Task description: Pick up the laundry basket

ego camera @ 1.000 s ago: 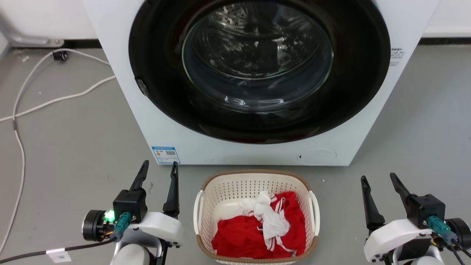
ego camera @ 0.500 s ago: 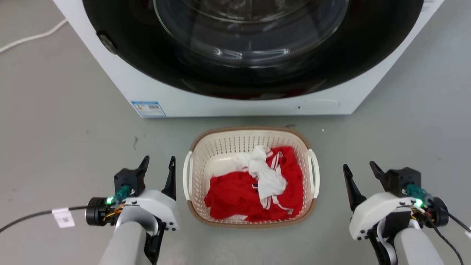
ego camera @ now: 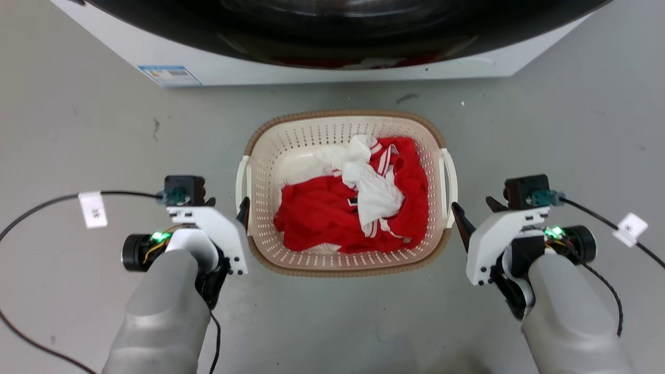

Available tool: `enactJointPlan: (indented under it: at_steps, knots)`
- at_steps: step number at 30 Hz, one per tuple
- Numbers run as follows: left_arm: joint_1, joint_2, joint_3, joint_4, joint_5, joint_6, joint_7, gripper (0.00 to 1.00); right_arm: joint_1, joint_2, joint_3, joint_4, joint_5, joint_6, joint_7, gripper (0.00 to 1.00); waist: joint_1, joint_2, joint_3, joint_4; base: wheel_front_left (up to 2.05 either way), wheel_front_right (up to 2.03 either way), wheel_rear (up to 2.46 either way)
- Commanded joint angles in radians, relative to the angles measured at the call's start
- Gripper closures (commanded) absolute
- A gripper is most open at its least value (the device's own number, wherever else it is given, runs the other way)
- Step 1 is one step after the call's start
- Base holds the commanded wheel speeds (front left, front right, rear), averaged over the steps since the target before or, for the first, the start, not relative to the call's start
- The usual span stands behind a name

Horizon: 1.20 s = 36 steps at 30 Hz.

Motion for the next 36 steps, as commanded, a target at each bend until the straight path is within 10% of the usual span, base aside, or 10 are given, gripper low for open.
enactJointPlan:
  at_steps: [1, 28, 29, 30, 31, 36]
  knots:
    - [-0.036, 0.008, -0.027, 0.011, -0.029, -0.002, 0.023, 0.00, -0.045, 0.001, 0.016, 0.033, 0.010, 0.000, 0.018, 0.00, -0.0002, 0.0000, 0.056, -0.009, 0.00, 0.00, 0.00]
    - [-0.300, 0.116, -0.322, 0.078, -0.374, -0.002, 0.201, 0.00, -0.459, 0.001, 0.263, 0.415, 0.267, -0.001, 0.086, 0.00, -0.0002, 0.0000, 0.289, -0.010, 0.00, 0.00, 0.00]
    - [-0.302, 0.115, -0.331, 0.079, -0.383, -0.002, 0.201, 0.01, -0.464, 0.001, 0.267, 0.422, 0.278, -0.001, 0.086, 0.12, -0.0002, 0.0000, 0.291, -0.009, 0.00, 0.00, 0.00]
    - [-0.305, 0.113, -0.340, 0.079, -0.392, -0.002, 0.204, 0.62, -0.471, 0.001, 0.273, 0.429, 0.286, -0.001, 0.085, 0.65, -0.0002, 0.0000, 0.294, -0.009, 0.00, 0.00, 0.00]
    - [-0.306, 0.112, -0.347, 0.078, -0.405, -0.002, 0.208, 1.00, -0.476, 0.001, 0.281, 0.433, 0.293, -0.001, 0.082, 1.00, -0.0002, 0.0000, 0.296, -0.008, 0.00, 0.00, 0.00]
    - [-0.312, 0.113, -0.390, 0.076, -0.449, -0.002, 0.201, 1.00, -0.487, 0.004, 0.323, 0.447, 0.338, 0.001, 0.076, 1.00, -0.0002, 0.0000, 0.293, -0.006, 0.00, 0.00, 0.00]
